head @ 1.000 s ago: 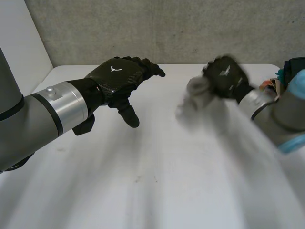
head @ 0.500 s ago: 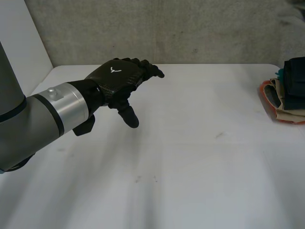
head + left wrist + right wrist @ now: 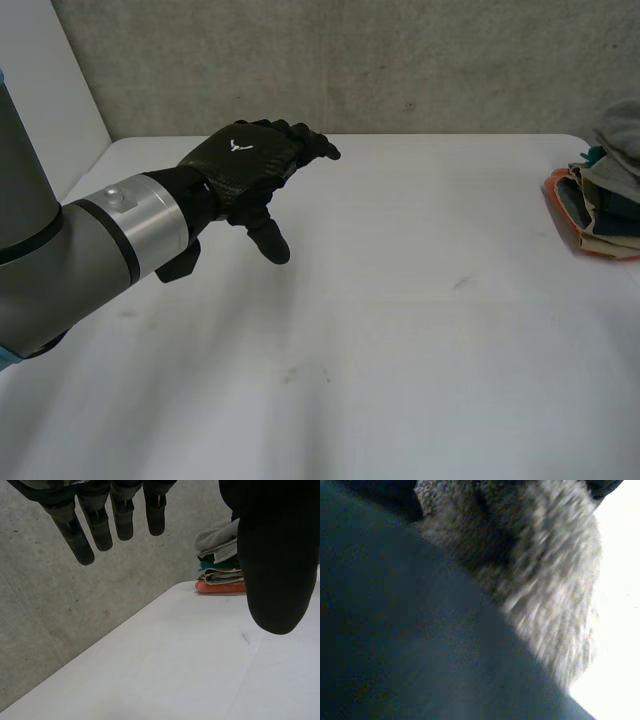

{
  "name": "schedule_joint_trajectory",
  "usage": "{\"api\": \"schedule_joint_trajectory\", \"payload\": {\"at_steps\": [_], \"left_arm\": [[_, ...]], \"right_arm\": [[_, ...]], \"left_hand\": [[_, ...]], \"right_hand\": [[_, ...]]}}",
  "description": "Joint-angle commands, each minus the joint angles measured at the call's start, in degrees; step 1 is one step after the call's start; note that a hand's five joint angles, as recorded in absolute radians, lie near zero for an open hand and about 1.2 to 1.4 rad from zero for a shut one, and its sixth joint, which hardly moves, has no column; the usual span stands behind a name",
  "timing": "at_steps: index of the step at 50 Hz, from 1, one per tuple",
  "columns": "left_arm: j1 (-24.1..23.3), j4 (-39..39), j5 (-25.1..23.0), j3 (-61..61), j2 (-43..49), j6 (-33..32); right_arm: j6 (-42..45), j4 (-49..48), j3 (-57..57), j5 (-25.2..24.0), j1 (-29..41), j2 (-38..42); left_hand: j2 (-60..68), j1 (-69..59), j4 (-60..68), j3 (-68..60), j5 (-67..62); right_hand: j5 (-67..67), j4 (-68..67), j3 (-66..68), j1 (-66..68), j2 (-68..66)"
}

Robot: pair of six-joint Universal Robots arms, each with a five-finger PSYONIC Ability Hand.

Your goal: Fold the laundry.

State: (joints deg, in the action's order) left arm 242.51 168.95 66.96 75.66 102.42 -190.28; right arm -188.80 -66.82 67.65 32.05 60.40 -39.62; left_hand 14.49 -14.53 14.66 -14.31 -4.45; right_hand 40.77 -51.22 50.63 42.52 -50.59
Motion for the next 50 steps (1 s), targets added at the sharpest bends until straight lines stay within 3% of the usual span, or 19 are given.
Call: {"api": "schedule_joint_trajectory", "payload": {"at_steps": [1,13,32,40,42,47,50], "left_arm": [[-0.02,-0.02,0.01,-0.07,0.06,0.00],[0.16,-0.02,0.01,-0.16,-0.11,0.00],[0.16,-0.11,-0.08,-0.25,-0.81,0.00],[0.16,-0.11,0.01,-0.51,-0.90,0.09],[0.16,-0.11,0.01,-0.60,-0.90,0.09],[0.68,-0.02,0.19,-0.95,-1.43,0.09],[1.39,-0.02,0.89,-1.04,-2.57,0.35]], "right_arm": [[-0.16,1.60,0.11,0.82,0.15,-1.77],[0.36,11.71,-0.86,7.41,-0.37,-9.85],[1.07,18.92,2.48,6.01,-11.09,-21.02],[5.63,19.01,-0.06,6.62,-16.72,-24.44],[6.51,19.09,-1.82,8.20,-16.90,-26.02],[7.13,19.88,-5.51,19.53,-14.36,-30.76],[7.31,22.59,-5.95,24.53,-7.88,-35.41]], "left_hand": [[3.47,-3.43,3.30,-3.64,-3.50],[3.46,-3.43,3.29,-3.64,-3.50],[3.30,-3.26,3.13,-3.47,-3.33],[3.13,-3.09,2.96,-3.30,-3.16],[3.13,-3.09,2.96,-3.30,-3.16],[3.13,-3.09,2.96,-3.30,-3.16],[3.13,-3.09,2.96,-3.30,-3.16]], "right_hand": [[-40.77,41.22,-40.63,-32.52,40.59],[-40.77,41.22,-40.63,-32.52,40.59],[-40.77,41.22,-40.63,-32.52,40.59],[-40.77,41.22,-40.63,-32.52,40.59],[-40.77,41.22,-40.63,-32.52,40.59],[-40.77,41.22,-40.63,-32.52,40.59],[-40.77,41.22,-40.63,-32.52,40.59]]}}
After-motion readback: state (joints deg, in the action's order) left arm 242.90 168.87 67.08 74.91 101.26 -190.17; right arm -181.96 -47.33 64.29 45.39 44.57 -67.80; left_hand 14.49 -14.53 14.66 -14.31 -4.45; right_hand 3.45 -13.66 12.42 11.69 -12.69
